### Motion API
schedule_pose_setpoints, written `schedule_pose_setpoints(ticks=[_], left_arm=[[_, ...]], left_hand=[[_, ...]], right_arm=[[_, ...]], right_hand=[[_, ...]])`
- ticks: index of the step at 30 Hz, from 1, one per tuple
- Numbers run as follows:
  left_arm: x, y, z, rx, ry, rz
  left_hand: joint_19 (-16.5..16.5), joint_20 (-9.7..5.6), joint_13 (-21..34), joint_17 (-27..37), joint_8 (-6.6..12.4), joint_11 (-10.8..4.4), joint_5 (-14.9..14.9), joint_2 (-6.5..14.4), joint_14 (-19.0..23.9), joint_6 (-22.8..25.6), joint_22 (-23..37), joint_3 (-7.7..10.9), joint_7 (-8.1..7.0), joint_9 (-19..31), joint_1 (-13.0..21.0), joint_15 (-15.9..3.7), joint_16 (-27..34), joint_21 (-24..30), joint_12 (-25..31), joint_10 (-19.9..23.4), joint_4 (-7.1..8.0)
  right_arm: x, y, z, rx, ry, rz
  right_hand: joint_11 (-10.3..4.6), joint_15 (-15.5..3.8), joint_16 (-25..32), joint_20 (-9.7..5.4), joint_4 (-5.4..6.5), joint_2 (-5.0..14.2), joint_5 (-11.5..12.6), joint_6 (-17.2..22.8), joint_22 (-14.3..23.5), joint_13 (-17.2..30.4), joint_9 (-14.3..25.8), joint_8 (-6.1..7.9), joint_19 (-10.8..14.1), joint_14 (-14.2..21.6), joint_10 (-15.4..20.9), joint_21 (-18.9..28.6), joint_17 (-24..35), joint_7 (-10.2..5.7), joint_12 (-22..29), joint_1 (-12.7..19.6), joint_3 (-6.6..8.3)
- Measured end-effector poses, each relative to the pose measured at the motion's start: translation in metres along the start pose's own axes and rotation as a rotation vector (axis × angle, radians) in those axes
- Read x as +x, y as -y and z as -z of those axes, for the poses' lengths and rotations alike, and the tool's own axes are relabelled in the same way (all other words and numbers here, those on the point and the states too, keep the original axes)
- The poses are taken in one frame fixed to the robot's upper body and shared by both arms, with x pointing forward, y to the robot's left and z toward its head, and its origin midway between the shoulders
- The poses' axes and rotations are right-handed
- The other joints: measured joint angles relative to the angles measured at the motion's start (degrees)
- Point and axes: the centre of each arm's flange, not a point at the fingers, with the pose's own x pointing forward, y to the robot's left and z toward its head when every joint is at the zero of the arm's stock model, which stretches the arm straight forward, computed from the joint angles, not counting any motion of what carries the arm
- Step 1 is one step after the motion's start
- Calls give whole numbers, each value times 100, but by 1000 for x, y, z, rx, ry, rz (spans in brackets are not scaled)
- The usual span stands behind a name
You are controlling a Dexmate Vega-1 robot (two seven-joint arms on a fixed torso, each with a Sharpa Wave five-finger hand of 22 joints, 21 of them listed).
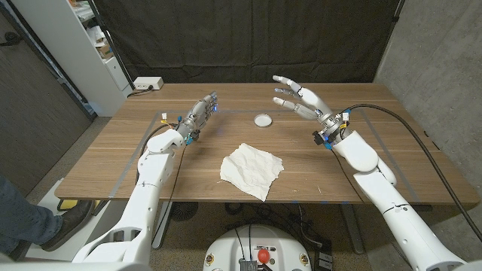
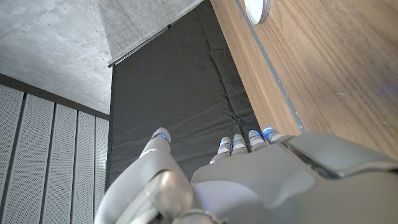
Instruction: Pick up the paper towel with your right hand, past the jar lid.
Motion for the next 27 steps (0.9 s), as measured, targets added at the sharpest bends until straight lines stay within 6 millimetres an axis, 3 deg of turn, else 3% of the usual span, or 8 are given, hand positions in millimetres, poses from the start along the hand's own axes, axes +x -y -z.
schedule_pose_setpoints(ticks=[27], left_arm=[[-8,-2,1,2,-7,-4]], left_hand=[[21,21,-1,0,0,0,0,23,0,0,0,-24,0,0,23,0,0,0,0,0,-23]], right_arm=[[-2,-11,-8,-123,6,-41]], right_hand=[[0,32,0,0,-22,23,40,30,0,0,0,0,0,32,-1,0,1,-30,0,22,23]])
